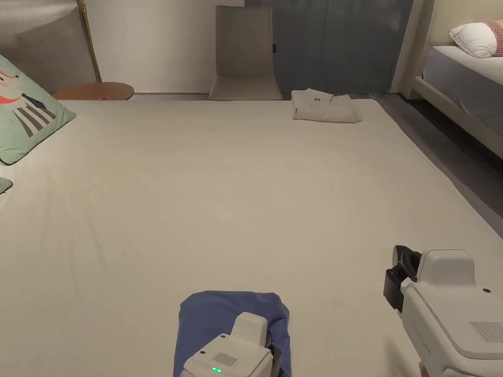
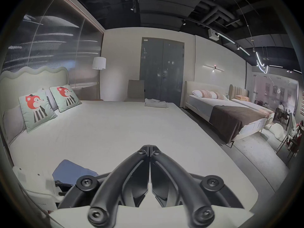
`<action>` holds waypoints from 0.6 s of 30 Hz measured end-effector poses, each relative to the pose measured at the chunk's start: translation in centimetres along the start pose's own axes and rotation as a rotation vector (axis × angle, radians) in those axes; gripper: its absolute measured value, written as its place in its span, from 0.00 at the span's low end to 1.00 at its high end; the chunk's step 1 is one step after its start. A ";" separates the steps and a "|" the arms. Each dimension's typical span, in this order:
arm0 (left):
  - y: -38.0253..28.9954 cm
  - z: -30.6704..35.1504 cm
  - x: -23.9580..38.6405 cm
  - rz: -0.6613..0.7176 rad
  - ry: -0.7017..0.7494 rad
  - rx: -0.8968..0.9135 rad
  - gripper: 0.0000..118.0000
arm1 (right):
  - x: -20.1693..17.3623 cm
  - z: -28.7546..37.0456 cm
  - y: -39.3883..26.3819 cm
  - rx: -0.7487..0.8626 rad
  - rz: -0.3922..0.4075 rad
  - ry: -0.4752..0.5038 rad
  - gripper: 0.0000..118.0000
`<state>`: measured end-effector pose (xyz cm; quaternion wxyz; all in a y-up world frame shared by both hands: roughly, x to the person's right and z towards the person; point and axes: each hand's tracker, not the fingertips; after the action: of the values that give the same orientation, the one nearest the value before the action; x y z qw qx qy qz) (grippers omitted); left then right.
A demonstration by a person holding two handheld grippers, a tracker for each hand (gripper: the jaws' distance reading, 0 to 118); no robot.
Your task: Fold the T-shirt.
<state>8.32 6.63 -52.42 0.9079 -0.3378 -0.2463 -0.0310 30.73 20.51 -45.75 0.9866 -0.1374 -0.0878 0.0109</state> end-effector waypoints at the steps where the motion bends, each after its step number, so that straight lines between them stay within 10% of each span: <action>1: 0.0 -0.3 0.4 0.003 0.000 -0.001 0.00 | 0.2 0.0 0.0 0.000 -0.001 -0.003 0.01; 18: 7.0 9.9 -4.7 -0.060 0.109 0.343 0.00 | -2.9 1.6 2.0 0.067 -0.009 0.056 0.01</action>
<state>1.60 17.74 -52.39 0.9629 -0.1684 -0.2083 -0.0337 27.57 22.77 -45.31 0.9927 -0.1043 -0.0603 0.0053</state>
